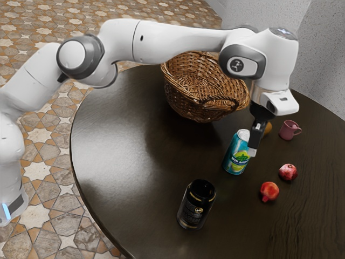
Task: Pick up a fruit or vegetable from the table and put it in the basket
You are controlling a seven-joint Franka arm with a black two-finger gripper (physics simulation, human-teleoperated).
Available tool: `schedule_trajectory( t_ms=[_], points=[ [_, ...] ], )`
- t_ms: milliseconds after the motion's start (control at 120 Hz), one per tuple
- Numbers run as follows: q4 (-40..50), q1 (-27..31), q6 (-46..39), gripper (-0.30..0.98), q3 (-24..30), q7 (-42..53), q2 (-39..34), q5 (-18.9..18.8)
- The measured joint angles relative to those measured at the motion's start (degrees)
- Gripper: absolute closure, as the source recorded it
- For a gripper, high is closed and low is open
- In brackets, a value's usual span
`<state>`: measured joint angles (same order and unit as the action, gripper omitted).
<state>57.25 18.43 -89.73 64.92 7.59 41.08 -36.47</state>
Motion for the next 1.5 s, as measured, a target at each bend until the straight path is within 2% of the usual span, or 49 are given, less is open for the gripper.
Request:
schedule_trajectory(
  t_ms=[467,558,642,992,1175,1500],
  points=[
    [-1.3,-6.5,-1.3,0.0,-3.5,-0.3,3.6,1.1],
    [-6.3,-10.5,-1.6,0.0,-9.2,0.1,3.7,1.2],
    [-10.7,-12.0,-1.8,0.0,-11.1,1.1,5.4,1.1],
    [-17.6,-12.8,-3.0,0.0,-11.5,4.6,9.8,0.2],
    [-17.8,-12.6,-6.5,0.0,-11.4,5.7,11.7,-0.5],
    [-17.0,-14.0,-8.9,0.0,-11.6,7.1,15.1,0.9]
  ],
)
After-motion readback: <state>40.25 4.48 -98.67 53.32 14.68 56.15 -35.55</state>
